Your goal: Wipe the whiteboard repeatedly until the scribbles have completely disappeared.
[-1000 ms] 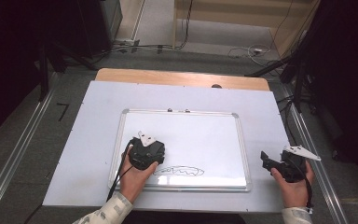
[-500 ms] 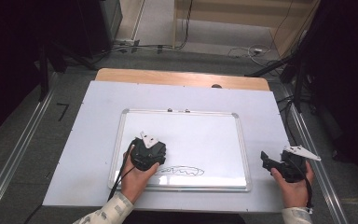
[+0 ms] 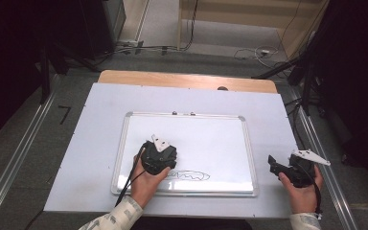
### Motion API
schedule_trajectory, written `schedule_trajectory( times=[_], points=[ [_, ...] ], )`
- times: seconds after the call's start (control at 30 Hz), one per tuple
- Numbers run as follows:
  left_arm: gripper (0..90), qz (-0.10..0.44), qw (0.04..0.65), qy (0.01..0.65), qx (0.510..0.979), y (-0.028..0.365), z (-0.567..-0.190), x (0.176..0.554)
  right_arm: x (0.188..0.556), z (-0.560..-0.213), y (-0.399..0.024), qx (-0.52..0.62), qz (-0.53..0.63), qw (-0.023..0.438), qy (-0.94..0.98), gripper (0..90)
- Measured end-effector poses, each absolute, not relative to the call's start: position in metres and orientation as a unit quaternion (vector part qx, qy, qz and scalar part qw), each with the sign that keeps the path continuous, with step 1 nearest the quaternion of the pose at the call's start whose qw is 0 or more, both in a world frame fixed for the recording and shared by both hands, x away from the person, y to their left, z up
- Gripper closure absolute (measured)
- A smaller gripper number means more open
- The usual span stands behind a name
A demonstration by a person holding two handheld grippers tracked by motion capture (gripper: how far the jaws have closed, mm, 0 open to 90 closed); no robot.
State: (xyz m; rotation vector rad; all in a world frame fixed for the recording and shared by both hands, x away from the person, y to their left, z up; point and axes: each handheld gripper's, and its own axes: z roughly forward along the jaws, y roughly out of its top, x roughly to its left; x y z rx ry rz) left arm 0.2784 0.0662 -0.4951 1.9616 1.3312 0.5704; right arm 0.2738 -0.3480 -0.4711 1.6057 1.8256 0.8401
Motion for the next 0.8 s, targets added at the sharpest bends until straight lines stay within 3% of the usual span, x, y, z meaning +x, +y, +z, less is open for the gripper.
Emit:
schedule_trajectory(
  times=[0.8],
  points=[
    [40.8, 0.21, 0.348, 0.496, 0.767, 0.041, -0.496, 0.281, 0.274, -0.471, -0.348, 0.598, 0.313, 0.283, 0.681, 16.8]
  ],
)
